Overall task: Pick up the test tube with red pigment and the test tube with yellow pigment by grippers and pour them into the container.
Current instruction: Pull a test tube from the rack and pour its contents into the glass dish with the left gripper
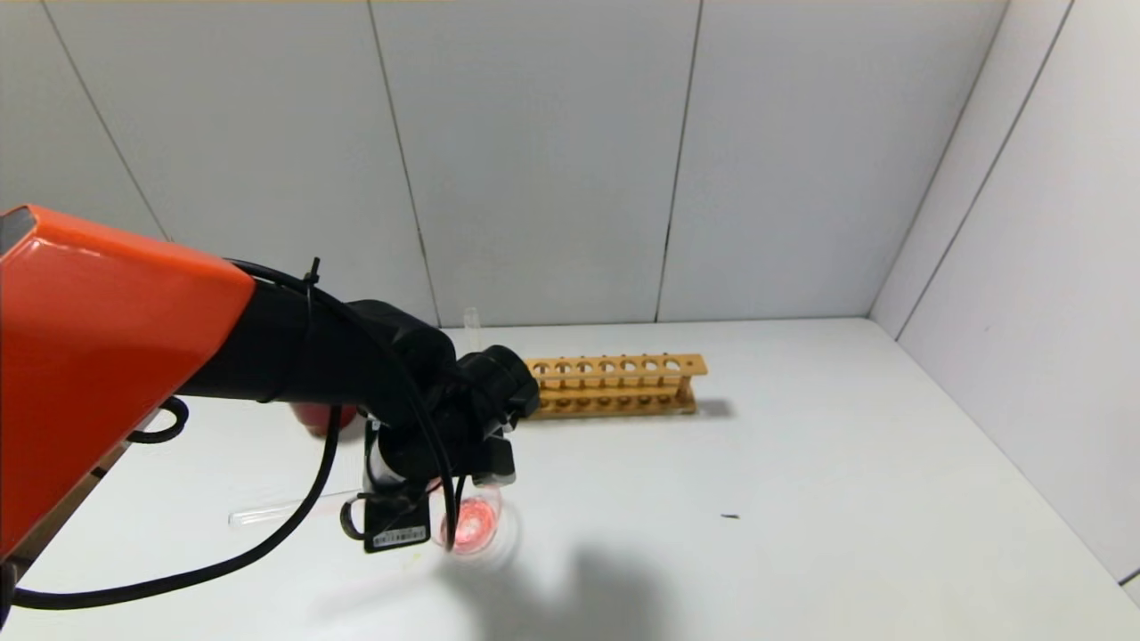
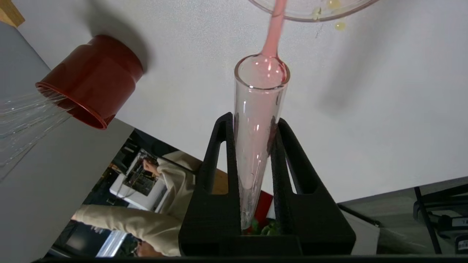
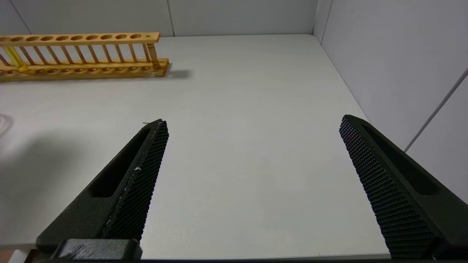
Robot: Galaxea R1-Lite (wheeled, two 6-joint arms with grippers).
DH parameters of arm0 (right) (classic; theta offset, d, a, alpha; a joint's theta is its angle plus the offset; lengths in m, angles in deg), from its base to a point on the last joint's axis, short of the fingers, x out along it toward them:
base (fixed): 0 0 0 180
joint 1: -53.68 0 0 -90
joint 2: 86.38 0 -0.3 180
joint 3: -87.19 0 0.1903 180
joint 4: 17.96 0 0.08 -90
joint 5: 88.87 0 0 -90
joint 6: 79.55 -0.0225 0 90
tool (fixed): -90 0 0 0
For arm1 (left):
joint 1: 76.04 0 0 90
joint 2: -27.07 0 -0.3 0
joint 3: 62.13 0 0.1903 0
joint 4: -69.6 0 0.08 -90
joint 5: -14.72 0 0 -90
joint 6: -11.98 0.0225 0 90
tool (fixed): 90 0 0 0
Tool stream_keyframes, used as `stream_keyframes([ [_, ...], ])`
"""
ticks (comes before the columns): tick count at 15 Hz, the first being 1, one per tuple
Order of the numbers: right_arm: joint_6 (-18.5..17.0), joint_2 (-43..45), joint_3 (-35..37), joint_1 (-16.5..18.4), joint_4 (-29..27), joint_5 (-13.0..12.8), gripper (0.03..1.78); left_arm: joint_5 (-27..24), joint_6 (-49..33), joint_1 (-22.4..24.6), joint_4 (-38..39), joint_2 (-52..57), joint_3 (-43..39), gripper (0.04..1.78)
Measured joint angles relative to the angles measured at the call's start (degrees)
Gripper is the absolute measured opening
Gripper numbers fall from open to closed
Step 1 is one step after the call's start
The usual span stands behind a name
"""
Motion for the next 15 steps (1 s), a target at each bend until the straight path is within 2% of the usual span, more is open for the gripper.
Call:
stream_keyframes([
  [6,0.0,0.0,0.0,0.0,0.0,0.0,1.71,1.4,0.0,-0.9,-6.6,-2.2,4.2,0.3],
  [10,0.0,0.0,0.0,0.0,0.0,0.0,1.71,5.2,-0.4,-1.5,-10.8,-4.0,9.3,0.3],
  [15,0.0,0.0,0.0,0.0,0.0,0.0,1.71,5.4,-0.6,-2.3,-13.5,-6.0,13.7,0.3],
])
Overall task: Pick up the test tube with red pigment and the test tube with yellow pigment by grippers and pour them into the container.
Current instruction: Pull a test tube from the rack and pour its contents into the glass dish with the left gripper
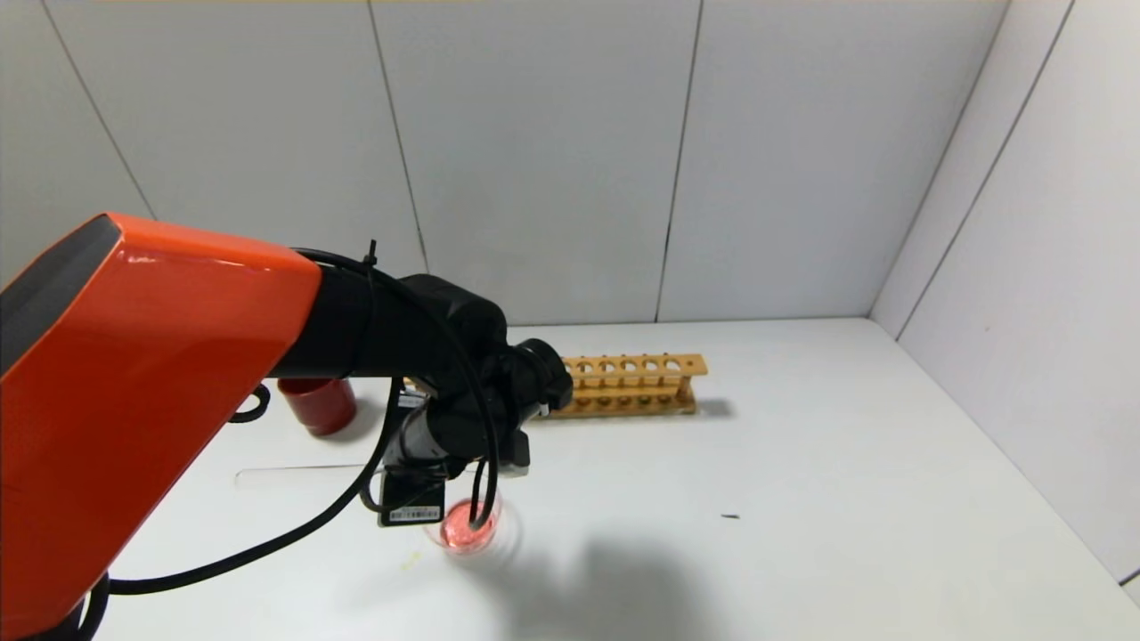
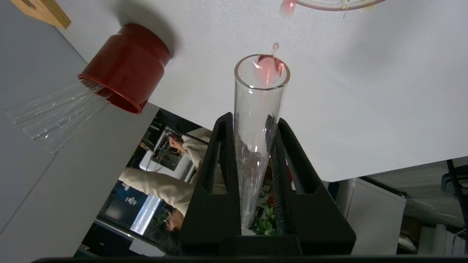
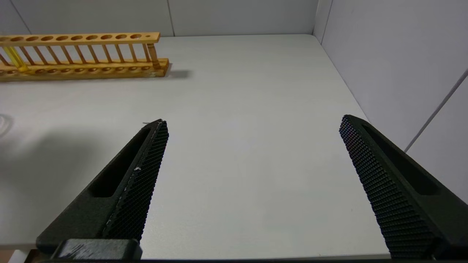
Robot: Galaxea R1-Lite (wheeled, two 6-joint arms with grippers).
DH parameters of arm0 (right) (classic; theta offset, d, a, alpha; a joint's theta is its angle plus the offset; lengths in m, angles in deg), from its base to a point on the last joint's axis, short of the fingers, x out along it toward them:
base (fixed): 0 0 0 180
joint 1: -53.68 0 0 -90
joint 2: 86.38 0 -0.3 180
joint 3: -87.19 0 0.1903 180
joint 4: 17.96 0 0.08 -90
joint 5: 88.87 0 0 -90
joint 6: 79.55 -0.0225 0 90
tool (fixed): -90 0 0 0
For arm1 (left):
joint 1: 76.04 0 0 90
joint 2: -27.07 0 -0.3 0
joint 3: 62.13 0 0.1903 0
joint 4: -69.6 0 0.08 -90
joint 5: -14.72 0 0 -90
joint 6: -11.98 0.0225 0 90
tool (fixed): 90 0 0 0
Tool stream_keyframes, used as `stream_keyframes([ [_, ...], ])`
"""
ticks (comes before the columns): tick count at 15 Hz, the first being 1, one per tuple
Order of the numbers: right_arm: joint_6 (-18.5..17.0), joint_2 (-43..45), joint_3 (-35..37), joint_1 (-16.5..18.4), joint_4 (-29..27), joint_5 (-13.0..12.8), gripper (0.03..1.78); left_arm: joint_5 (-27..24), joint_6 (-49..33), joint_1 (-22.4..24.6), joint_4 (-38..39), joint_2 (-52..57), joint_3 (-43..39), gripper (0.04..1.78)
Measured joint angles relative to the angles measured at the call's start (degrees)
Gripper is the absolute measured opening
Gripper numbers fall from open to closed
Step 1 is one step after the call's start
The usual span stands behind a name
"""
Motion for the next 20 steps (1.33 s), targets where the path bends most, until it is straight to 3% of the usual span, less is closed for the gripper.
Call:
stream_keyframes([
  [12,0.0,0.0,0.0,0.0,0.0,0.0,1.71,1.2,-0.4,-1.6,-7.4,-4.2,4.2,0.3],
  [20,0.0,0.0,0.0,0.0,0.0,0.0,1.71,1.0,-1.0,-2.2,-7.7,-5.7,5.4,0.3],
])
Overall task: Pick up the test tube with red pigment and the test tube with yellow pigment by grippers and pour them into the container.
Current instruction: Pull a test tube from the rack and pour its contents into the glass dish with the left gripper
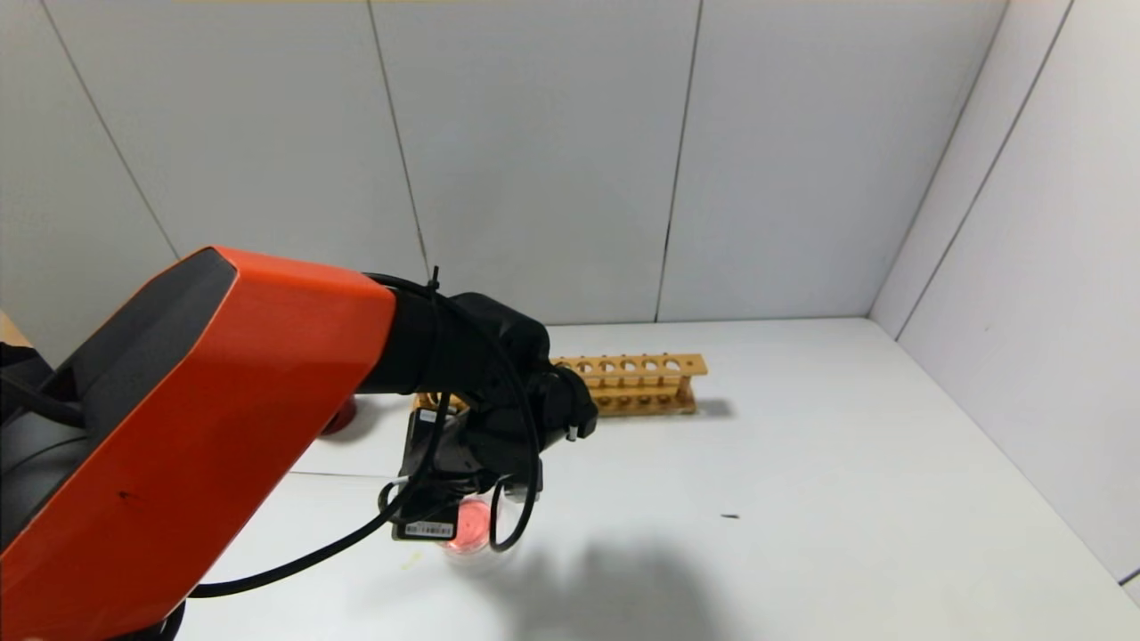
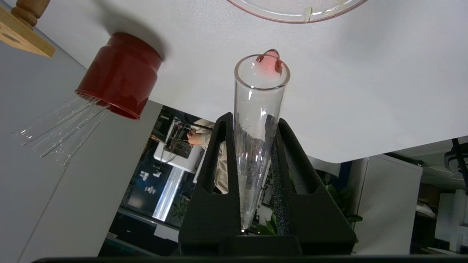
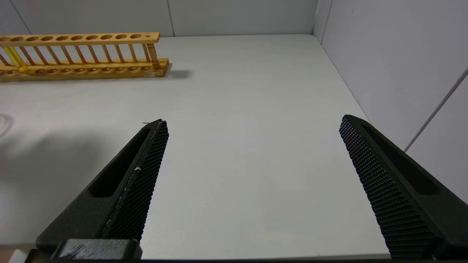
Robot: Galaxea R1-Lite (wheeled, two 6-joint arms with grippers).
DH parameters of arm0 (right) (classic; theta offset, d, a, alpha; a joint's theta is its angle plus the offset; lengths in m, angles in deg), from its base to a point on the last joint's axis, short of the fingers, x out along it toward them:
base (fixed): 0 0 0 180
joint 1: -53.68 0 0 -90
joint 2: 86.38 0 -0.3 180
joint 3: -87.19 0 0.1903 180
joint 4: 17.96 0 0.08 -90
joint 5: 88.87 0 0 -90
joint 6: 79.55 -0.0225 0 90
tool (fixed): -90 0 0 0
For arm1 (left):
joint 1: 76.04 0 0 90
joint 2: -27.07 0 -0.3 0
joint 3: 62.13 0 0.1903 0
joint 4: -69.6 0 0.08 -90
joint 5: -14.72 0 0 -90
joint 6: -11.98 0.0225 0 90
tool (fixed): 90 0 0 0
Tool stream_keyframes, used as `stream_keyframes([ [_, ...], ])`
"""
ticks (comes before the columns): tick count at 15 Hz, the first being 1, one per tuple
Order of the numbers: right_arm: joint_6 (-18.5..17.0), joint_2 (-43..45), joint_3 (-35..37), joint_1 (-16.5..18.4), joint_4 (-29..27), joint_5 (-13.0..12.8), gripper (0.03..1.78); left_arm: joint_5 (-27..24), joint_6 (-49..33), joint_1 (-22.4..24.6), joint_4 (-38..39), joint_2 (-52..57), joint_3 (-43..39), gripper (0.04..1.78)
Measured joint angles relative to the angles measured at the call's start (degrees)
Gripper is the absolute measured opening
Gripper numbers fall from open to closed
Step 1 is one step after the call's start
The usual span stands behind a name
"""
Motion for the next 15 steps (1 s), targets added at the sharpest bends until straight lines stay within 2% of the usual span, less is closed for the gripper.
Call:
stream_keyframes([
  [5,0.0,0.0,0.0,0.0,0.0,0.0,1.71,-0.4,-0.2,-0.1,-0.1,1.0,-0.6,0.3],
  [11,0.0,0.0,0.0,0.0,0.0,0.0,1.71,-2.8,-1.6,0.8,-0.3,7.2,-3.3,0.3],
  [15,0.0,0.0,0.0,0.0,0.0,0.0,1.71,-5.0,-10.0,2.4,0.3,12.4,-5.5,0.3],
])
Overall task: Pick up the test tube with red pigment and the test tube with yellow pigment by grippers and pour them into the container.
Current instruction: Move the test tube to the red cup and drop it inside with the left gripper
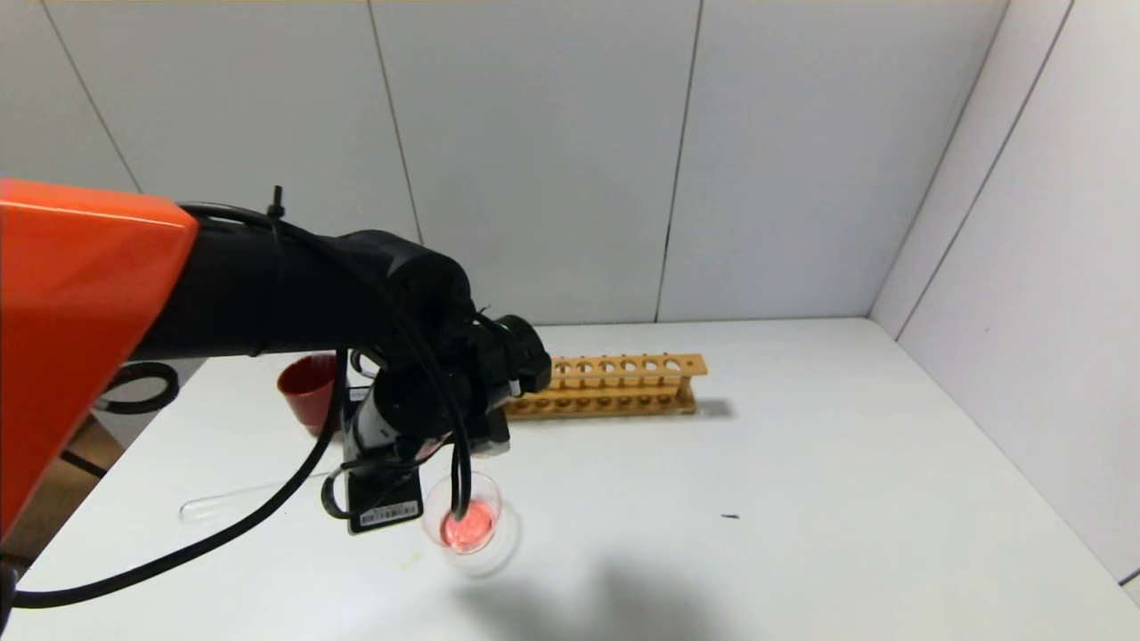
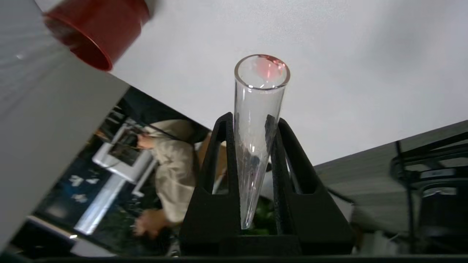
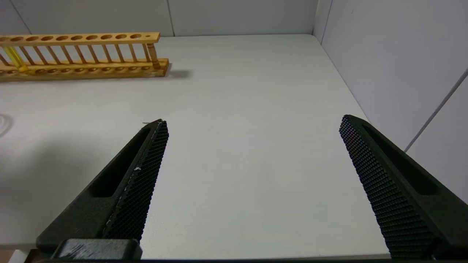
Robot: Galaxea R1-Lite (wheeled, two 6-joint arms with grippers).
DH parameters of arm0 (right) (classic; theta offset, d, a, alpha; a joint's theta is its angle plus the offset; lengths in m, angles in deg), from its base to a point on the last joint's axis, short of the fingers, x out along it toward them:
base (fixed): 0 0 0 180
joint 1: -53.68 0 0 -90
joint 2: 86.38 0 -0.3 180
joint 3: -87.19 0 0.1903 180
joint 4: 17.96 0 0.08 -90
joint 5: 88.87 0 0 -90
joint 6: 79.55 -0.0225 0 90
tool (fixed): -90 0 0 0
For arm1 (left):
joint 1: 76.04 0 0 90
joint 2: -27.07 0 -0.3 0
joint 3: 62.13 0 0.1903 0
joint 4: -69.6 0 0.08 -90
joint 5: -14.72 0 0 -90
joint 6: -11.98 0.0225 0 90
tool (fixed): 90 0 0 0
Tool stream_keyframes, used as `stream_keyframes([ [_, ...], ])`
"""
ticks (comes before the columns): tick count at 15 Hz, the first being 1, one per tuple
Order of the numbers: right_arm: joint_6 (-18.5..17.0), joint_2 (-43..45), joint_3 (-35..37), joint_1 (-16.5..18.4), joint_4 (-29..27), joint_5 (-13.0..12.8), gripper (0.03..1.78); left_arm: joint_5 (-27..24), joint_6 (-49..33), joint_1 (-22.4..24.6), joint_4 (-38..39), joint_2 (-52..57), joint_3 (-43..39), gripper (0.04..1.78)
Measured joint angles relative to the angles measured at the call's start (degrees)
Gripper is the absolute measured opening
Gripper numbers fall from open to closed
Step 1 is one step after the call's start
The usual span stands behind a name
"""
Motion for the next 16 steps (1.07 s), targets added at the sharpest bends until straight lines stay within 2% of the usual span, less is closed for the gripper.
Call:
stream_keyframes([
  [4,0.0,0.0,0.0,0.0,0.0,0.0,1.71,-6.9,-5.0,2.4,5.7,7.0,-3.3,0.3],
  [9,0.0,0.0,0.0,0.0,0.0,0.0,1.71,-8.7,-9.8,5.5,22.1,20.2,-16.6,0.3],
  [12,0.0,0.0,0.0,0.0,0.0,0.0,1.71,-12.1,-10.2,13.0,38.3,27.8,-25.7,0.3],
  [16,0.0,0.0,0.0,0.0,0.0,0.0,1.71,-22.2,-12.6,25.6,57.6,32.6,-31.1,0.3],
])
